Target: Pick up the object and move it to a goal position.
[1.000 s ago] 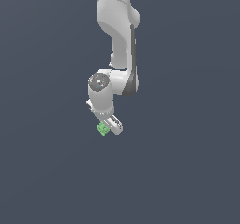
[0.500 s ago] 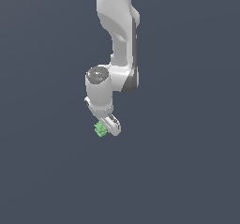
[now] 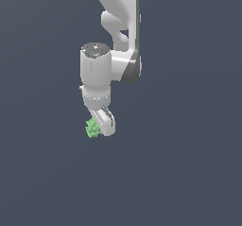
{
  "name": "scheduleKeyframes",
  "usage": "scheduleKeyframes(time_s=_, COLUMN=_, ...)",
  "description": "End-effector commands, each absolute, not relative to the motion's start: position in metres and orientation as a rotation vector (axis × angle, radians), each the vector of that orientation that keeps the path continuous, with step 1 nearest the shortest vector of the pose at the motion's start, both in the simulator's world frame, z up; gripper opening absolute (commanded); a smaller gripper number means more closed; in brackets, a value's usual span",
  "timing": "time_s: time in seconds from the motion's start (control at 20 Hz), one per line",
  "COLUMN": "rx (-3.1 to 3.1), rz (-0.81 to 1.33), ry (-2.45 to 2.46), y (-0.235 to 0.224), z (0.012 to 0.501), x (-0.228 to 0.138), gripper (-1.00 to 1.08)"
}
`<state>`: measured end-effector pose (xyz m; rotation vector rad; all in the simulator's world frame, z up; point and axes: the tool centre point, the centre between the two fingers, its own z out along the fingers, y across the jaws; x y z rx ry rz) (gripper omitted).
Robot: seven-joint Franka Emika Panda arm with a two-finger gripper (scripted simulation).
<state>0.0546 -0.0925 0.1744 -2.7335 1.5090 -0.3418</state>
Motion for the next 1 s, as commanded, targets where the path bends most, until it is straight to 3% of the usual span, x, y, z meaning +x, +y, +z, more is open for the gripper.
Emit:
scheduleKeyframes(time_s=0.0, rx=-2.688, rz=-0.413, ry=1.571, y=-0.098, z=0.201, x=0.063, gripper=-1.00)
scheduleKeyframes(time_s=0.95, rx=-2.338, rz=-0.858, ry=1.928, y=-0.127, z=0.376, x=0.082, gripper=-1.00)
